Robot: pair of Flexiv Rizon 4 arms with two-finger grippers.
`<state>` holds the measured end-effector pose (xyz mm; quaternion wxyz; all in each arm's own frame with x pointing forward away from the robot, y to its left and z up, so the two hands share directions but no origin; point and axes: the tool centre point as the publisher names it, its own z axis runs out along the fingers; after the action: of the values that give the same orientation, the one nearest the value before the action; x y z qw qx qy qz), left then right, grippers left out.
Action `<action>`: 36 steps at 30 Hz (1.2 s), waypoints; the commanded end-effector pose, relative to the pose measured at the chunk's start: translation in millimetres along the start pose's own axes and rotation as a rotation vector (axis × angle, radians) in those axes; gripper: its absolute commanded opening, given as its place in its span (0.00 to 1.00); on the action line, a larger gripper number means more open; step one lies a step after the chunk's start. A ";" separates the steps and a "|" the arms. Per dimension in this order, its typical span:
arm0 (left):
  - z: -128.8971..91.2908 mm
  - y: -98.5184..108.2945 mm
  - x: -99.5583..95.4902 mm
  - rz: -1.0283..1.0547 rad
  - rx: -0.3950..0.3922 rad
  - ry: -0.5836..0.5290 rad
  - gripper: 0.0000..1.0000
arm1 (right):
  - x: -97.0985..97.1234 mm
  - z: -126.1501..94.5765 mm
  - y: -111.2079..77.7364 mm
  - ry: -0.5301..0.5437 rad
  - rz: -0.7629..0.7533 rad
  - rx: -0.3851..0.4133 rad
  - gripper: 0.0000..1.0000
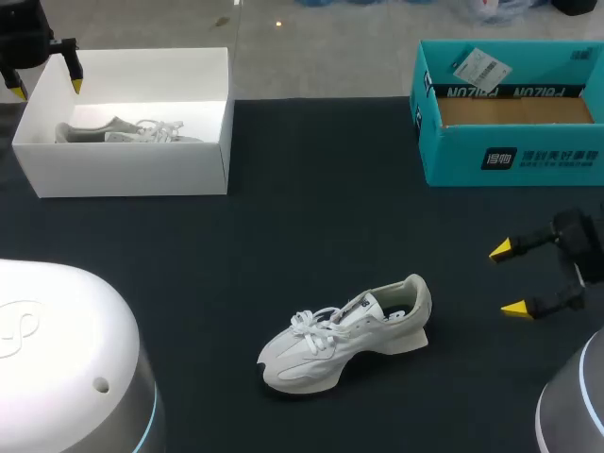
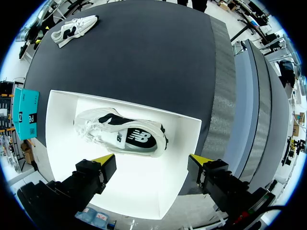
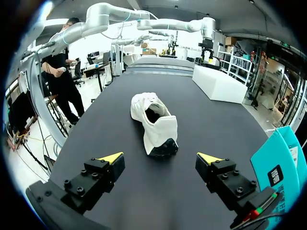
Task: Take the shoe out of the shoebox, open the shoe tongue, remove and reinsert the insole, then place the shoe into the shoebox
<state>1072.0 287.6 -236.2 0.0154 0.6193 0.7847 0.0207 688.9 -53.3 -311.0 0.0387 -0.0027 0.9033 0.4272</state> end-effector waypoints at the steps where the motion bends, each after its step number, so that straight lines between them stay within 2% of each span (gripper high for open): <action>1: -0.5 0.4 0.6 0.001 0.001 0.001 1.00 | -24.3 24.6 -9.7 0.081 -0.034 -0.019 1.00; 11: -0.5 0.4 0.6 0.001 0.001 0.001 1.00 | -23.6 63.6 -4.8 0.111 -0.100 -0.020 1.00; 19: -0.5 0.4 0.6 0.001 0.001 0.001 1.00 | -13.8 93.9 -10.8 0.199 -0.101 -0.020 1.00; 29: -0.5 0.4 0.6 0.001 0.001 0.001 1.00 | -18.0 115.8 -13.0 0.220 -0.087 -0.031 1.00; 36: -0.5 0.4 0.6 0.001 0.001 0.001 1.00 | -10.1 132.0 -6.9 0.266 -0.098 -0.064 1.00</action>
<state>1072.0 287.6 -236.1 0.0154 0.6194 0.7847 0.0207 703.5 37.0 -392.7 -0.0563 -0.1030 0.8862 0.4483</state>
